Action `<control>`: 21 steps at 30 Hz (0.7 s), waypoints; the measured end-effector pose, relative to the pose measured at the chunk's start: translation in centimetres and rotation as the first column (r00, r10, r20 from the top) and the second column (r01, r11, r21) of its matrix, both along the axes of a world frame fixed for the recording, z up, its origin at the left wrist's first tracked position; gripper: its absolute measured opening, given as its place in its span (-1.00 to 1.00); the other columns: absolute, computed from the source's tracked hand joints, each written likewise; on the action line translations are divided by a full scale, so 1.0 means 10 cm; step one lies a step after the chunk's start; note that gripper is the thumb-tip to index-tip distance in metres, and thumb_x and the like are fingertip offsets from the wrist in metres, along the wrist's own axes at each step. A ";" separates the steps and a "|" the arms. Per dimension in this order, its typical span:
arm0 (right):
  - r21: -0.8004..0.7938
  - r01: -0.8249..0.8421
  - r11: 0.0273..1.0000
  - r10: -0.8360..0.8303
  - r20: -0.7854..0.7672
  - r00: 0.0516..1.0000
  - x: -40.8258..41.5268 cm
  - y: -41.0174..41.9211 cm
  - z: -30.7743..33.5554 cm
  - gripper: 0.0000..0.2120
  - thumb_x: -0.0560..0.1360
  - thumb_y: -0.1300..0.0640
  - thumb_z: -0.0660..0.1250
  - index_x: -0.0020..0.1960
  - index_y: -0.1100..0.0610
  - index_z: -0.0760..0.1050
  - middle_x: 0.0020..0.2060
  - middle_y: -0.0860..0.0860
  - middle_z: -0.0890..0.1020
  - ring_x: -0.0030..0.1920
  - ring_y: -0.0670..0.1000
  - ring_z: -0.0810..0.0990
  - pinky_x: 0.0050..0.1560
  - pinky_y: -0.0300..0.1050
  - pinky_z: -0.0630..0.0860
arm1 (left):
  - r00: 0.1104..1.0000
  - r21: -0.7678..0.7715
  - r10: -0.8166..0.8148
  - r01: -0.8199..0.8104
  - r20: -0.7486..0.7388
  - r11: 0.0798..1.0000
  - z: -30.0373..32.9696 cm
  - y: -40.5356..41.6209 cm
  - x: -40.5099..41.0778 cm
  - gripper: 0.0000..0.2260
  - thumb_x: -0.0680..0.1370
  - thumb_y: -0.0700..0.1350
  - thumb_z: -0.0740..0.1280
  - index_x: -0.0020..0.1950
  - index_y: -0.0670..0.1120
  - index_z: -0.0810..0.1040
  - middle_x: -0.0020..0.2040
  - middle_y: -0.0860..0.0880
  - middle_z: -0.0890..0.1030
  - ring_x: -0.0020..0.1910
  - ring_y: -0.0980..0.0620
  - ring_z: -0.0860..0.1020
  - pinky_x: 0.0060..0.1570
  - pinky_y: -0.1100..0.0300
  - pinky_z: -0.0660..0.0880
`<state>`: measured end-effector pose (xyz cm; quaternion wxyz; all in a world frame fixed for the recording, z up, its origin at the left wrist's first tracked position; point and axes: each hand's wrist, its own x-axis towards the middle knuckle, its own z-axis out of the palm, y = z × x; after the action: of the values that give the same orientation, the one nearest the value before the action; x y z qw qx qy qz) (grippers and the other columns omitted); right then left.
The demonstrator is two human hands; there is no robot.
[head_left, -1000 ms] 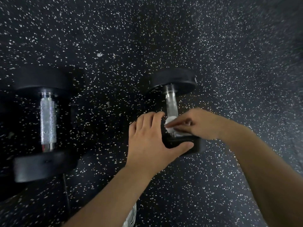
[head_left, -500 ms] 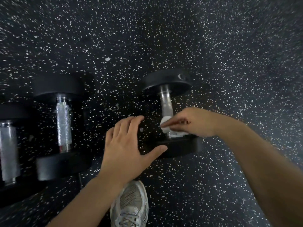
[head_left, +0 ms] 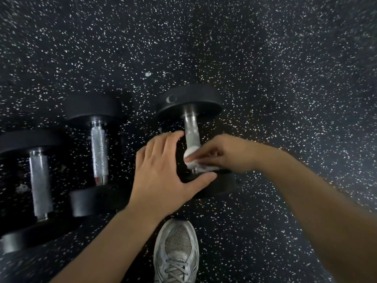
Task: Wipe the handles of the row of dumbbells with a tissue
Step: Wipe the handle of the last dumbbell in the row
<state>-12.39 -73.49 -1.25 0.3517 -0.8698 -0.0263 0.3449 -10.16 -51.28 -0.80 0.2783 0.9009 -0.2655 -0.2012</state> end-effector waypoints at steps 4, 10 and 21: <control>-0.013 0.250 0.968 -0.237 0.274 0.932 0.17 0.14 -0.08 -0.71 0.68 0.01 0.25 0.37 -0.19 0.55 -0.17 -0.31 0.59 -0.26 -0.39 0.52 -0.21 -0.44 0.38 | 1.000 0.031 0.011 -0.011 -0.005 0.999 -0.03 0.29 0.10 -0.08 0.35 0.63 0.20 0.57 0.13 0.24 0.53 0.10 0.37 0.56 0.07 0.26 0.54 0.05 0.06; 0.032 0.149 0.988 -0.153 0.161 0.975 0.19 0.31 -0.20 -0.70 0.67 -0.02 0.26 0.35 -0.27 0.53 0.08 -0.14 0.70 -0.09 -0.01 0.66 0.01 0.04 0.61 | 1.000 0.080 0.008 -0.010 0.021 0.997 -0.06 0.74 0.26 -0.10 0.38 0.61 0.18 0.57 0.10 0.28 0.52 0.06 0.40 0.54 0.00 0.31 0.53 0.03 0.09; 0.116 0.323 0.939 -0.343 0.357 0.869 0.37 0.58 -0.30 -0.69 0.67 0.00 0.27 0.38 -0.22 0.53 -0.08 -0.25 0.68 -0.10 -0.27 0.62 0.00 -0.20 0.56 | 1.000 -0.007 0.000 0.000 -0.017 1.000 -0.03 0.61 0.19 -0.09 0.35 0.65 0.14 0.56 0.16 0.24 0.51 0.11 0.37 0.54 0.06 0.29 0.57 -0.04 0.17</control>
<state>-8.67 -67.73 -4.29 0.4171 -0.9012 0.0488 0.1070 -8.21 -45.17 -1.08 0.2838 0.8981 -0.2638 -0.2080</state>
